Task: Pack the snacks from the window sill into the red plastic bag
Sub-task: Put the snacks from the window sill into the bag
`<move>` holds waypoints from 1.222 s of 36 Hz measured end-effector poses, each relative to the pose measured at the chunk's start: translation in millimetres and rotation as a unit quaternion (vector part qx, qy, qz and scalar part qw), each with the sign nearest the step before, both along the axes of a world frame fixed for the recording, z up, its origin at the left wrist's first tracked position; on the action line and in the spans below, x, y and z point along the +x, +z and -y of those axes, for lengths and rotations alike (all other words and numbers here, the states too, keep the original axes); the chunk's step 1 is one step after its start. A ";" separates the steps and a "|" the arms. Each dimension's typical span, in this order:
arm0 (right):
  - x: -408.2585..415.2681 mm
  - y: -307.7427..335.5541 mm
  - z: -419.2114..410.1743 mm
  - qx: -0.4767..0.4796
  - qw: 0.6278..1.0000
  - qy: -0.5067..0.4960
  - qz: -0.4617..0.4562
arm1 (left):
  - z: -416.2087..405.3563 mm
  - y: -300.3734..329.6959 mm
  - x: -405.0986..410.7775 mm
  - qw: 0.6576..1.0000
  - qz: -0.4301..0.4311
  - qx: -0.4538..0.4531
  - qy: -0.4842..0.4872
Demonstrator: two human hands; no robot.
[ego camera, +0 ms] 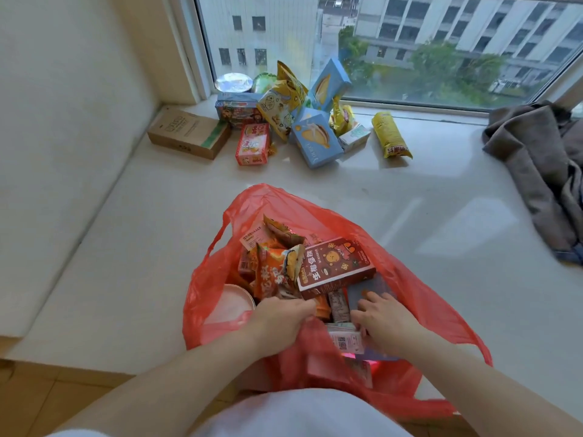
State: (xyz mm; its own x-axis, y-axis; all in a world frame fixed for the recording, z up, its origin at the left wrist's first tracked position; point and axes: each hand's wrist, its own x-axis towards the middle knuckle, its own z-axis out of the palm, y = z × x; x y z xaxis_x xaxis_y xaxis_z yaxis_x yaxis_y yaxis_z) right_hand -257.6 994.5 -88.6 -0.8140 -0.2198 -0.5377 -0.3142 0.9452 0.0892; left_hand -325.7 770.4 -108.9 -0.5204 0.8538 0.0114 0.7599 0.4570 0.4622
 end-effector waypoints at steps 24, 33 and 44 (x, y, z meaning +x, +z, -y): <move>26.7 37.9 -134.8 -0.135 0.724 -0.650 -0.187 | -64.5 42.4 -8.1 0.983 0.126 0.133 0.018; 9.6 56.9 -150.4 -0.154 0.681 -0.668 -0.256 | -85.5 52.8 -10.9 0.976 0.150 0.154 0.030; -28.2 54.2 -118.9 -0.111 0.743 -0.621 -0.223 | -86.7 57.9 -20.5 0.981 0.166 -0.099 -0.013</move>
